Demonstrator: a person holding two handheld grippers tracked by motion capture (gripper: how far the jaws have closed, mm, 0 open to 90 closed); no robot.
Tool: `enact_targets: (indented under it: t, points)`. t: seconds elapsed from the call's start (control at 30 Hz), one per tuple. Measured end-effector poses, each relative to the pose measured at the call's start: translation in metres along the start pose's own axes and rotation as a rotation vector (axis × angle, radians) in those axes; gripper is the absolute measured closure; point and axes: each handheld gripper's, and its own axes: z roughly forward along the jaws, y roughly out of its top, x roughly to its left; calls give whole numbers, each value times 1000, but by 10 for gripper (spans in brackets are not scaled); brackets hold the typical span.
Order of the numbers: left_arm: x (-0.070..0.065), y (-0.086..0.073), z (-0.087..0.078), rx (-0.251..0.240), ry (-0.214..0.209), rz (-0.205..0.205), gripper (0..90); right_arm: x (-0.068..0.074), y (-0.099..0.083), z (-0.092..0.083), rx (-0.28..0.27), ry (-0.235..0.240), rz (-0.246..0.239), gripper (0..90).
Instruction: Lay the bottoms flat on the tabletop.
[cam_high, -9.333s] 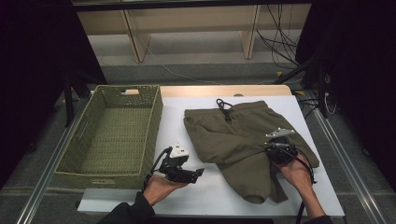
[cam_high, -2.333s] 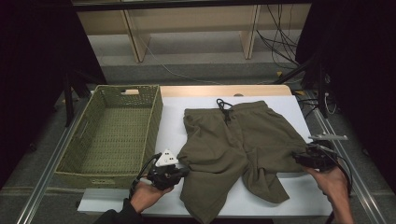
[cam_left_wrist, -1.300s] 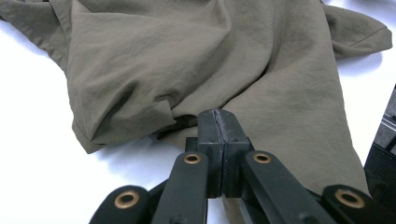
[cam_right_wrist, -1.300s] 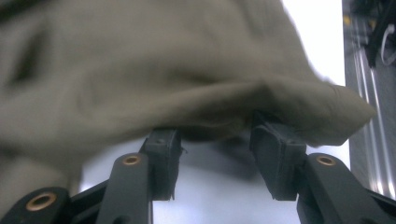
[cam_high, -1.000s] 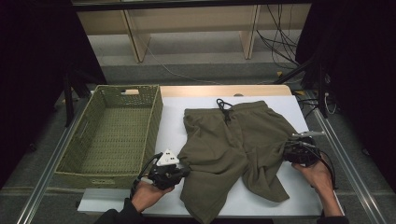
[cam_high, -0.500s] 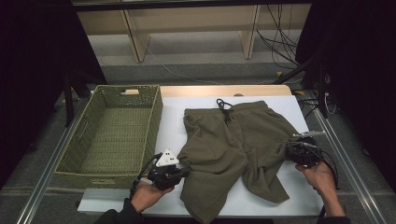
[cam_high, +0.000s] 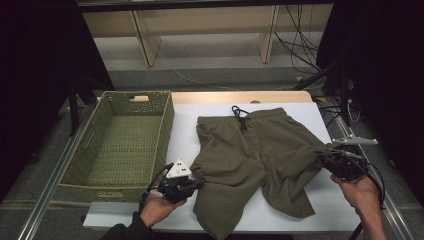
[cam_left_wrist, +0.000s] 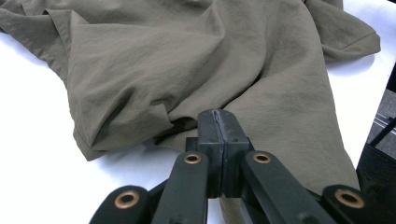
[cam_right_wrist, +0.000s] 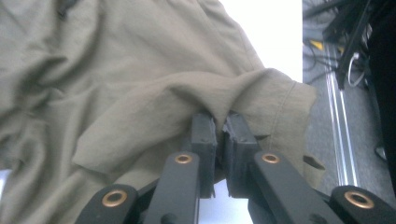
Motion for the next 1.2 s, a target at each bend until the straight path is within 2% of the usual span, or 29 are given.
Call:
enact_targets:
  t: [0.07, 0.2, 0.27, 0.33, 0.43, 0.5, 0.7, 0.83, 0.9, 1.0, 1.07, 1.13, 1.2]
  points:
    - [0, 0, 0, 1, -1, 1, 888, -2, -3, 3, 14, -9, 7, 847]
    - [1, 0, 0, 1, -1, 4, 888, -7, -6, -2, 29, -45, 18, 847]
    - [0, 0, 0, 3, -1, 2, 888, -9, -12, 1, 53, -77, 14, 847]
    - [0, 0, 0, 1, 0, 3, 888, -14, -22, 7, 84, -93, 36, 847]
    - [0, 0, -1, -4, -1, 4, 888, -19, -34, 14, 127, -91, 68, 847]
    - [0, 1, -2, -5, -1, 4, 888, -20, -42, 16, 156, -83, 72, 847]
    - [4, 5, -10, -41, 16, -6, 892, -7, -63, 25, 224, -37, 61, 846]
    - [9, 9, -20, -79, 26, -26, 893, 9, -65, 19, 207, 24, 40, 846]
    - [11, 8, -20, -75, 26, -32, 893, 16, -66, 18, 213, 36, 6, 841]
    - [8, 5, -13, -48, 21, -33, 891, 18, -64, 16, 209, 42, 6, 811]
    - [6, 3, -7, -25, 1, -43, 829, 16, -62, 11, 195, 47, 14, 749]
    - [4, 1, -2, 8, -14, -42, 739, 13, -58, 4, 158, 51, 31, 643]
    - [4, 1, 3, 29, -24, -61, 628, 9, -53, -5, 111, 57, 40, 547]
